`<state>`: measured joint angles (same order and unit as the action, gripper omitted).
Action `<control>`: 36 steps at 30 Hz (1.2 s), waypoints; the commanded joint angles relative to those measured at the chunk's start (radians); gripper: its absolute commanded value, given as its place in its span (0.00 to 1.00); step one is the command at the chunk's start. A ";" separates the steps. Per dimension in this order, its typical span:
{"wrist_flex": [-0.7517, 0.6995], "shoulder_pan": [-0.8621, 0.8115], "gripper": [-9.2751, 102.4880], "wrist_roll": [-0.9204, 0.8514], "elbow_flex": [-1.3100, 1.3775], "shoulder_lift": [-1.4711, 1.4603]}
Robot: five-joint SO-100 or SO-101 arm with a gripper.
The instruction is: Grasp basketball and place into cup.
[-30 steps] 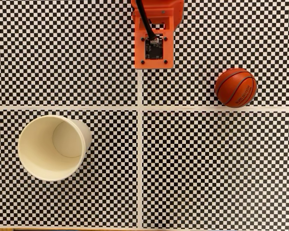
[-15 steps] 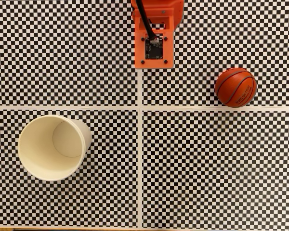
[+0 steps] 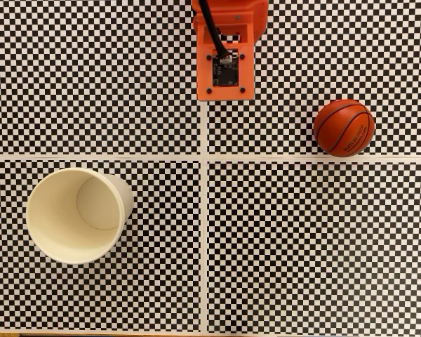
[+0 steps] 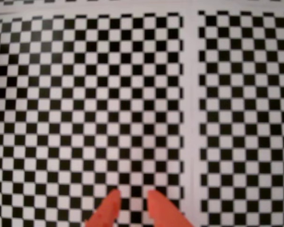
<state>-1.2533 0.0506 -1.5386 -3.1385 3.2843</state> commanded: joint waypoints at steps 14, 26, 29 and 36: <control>0.663 -0.095 0.08 0.006 -0.035 0.005; 0.634 -0.132 0.08 -0.037 0.101 -0.005; 0.534 -0.132 0.08 -0.034 0.221 -0.067; 0.262 -0.031 0.08 0.061 0.614 -0.348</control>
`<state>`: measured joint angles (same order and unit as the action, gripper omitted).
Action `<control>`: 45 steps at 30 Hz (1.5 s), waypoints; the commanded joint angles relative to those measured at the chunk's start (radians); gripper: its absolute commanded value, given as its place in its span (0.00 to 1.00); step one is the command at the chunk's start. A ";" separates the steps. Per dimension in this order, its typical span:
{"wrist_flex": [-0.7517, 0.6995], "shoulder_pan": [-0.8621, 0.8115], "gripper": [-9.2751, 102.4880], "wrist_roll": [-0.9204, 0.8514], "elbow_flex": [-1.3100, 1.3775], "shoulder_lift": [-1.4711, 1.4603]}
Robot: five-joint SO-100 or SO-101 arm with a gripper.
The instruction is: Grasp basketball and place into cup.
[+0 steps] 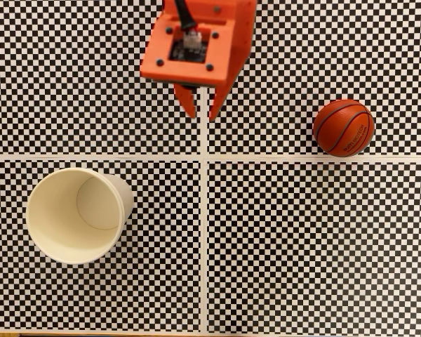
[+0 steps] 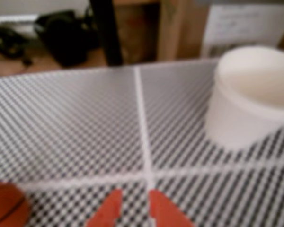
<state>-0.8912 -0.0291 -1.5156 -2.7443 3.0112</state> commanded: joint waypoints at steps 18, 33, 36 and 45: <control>-0.583 0.324 0.08 0.314 1.255 -1.042; -0.709 0.485 0.09 0.357 1.427 -1.307; -0.719 0.506 0.09 0.347 1.427 -1.347; -0.726 0.591 0.09 0.385 1.413 -1.442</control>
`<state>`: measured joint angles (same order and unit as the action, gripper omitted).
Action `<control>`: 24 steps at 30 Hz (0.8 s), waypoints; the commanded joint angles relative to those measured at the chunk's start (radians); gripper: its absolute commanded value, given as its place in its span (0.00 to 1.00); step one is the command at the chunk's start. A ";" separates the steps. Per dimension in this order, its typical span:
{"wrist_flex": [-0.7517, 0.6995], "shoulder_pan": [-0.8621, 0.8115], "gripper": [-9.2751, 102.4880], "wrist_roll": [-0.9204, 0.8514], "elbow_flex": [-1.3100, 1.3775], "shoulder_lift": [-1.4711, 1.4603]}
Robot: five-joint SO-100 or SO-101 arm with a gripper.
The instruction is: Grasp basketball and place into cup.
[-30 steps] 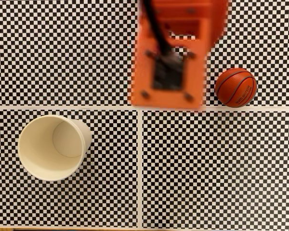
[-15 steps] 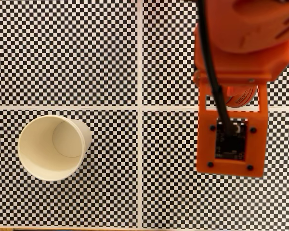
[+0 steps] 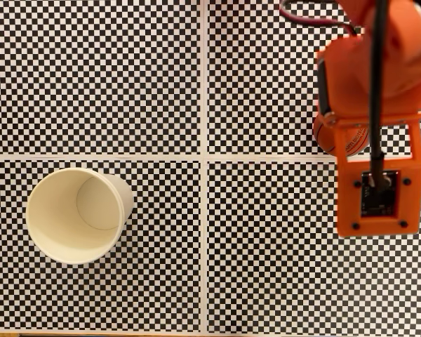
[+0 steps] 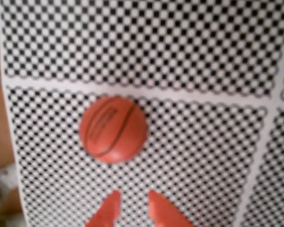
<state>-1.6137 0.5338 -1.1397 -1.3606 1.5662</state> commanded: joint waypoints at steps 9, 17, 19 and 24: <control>0.021 0.077 0.17 0.058 0.061 -0.074; 0.031 0.069 0.41 0.026 0.143 -0.152; 0.037 0.067 0.47 0.021 0.164 -0.173; 0.049 0.061 0.55 0.009 0.176 -0.212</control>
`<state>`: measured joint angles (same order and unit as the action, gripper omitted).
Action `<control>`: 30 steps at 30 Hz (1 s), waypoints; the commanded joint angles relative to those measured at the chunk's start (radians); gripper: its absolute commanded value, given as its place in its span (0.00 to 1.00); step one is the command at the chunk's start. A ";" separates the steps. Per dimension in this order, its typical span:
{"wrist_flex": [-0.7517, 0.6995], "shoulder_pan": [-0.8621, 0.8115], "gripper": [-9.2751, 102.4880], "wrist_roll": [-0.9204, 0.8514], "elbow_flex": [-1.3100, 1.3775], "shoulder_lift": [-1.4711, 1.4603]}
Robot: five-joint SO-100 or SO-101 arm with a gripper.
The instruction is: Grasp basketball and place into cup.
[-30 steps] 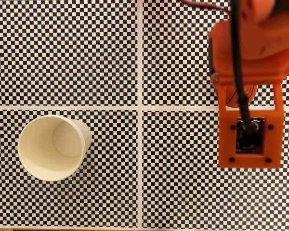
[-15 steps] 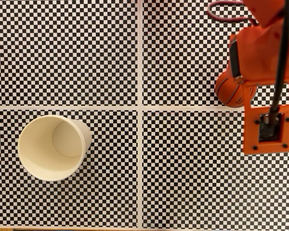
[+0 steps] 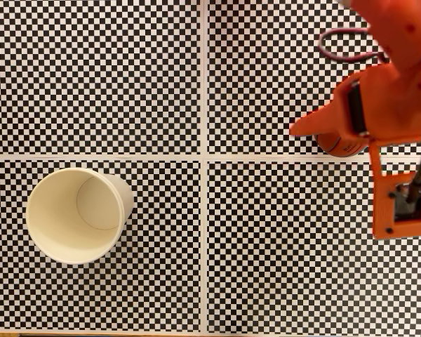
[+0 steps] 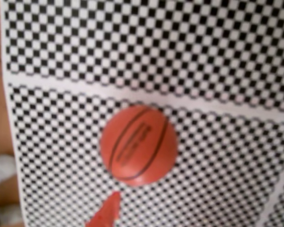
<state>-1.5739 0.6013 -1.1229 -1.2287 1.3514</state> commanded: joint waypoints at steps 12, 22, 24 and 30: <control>0.025 -0.002 0.62 0.034 0.049 -0.107; 0.049 0.035 0.60 0.091 0.058 -0.156; 0.049 0.037 0.60 0.097 0.060 -0.160; 0.049 0.038 0.59 0.097 0.058 -0.163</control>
<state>-1.5278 0.6381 -1.0324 -1.1858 1.1904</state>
